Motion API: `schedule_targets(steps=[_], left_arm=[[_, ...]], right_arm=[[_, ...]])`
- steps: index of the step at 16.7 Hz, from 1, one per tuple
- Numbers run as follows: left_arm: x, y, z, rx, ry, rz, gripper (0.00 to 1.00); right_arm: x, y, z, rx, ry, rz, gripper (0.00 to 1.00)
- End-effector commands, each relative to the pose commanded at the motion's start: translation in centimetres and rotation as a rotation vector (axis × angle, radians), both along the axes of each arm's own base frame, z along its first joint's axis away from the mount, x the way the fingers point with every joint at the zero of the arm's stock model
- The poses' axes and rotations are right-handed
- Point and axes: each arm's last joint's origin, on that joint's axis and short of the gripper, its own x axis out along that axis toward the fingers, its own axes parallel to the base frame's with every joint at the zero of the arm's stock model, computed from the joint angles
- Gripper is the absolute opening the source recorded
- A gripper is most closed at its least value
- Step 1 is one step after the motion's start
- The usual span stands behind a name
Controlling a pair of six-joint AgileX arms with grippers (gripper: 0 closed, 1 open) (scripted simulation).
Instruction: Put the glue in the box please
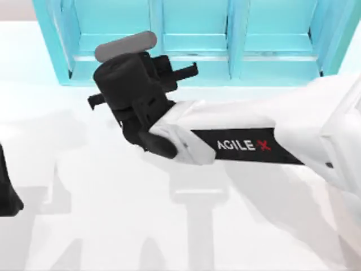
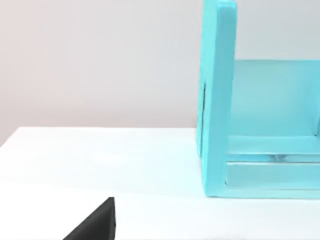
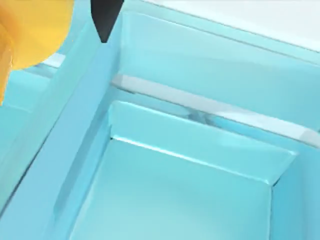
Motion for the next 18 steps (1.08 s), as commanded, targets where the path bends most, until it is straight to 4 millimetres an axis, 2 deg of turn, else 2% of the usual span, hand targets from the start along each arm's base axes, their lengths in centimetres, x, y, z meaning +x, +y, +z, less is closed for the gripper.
schedule_targets(steps=[3, 5, 8, 11, 14, 16, 18], left_arm=[[0.0, 0.0, 0.0, 0.0, 0.0, 0.0, 1.0], [0.0, 0.0, 0.0, 0.0, 0.0, 0.0, 1.0], [0.0, 0.0, 0.0, 0.0, 0.0, 0.0, 1.0], [0.0, 0.0, 0.0, 0.0, 0.0, 0.0, 1.0], [0.0, 0.0, 0.0, 0.0, 0.0, 0.0, 1.0], [0.0, 0.0, 0.0, 0.0, 0.0, 0.0, 1.0], [0.0, 0.0, 0.0, 0.0, 0.0, 0.0, 1.0]], right_arm=[[1.8, -3.7, 2.1, -0.231, 0.116, 0.166, 0.0], [3.2, -7.5, 3.4, -0.391, 0.217, 0.303, 0.0], [5.1, -15.2, 4.7, -0.577, 0.386, 0.54, 0.0], [5.7, -25.0, 5.3, -0.627, 0.536, 0.787, 0.0], [4.3, -35.6, 5.0, -0.513, 0.599, 0.99, 0.0], [2.1, -42.2, 4.2, -0.365, 0.571, 1.066, 0.0], [-0.8, -47.9, 3.0, -0.194, 0.489, 1.077, 0.0]])
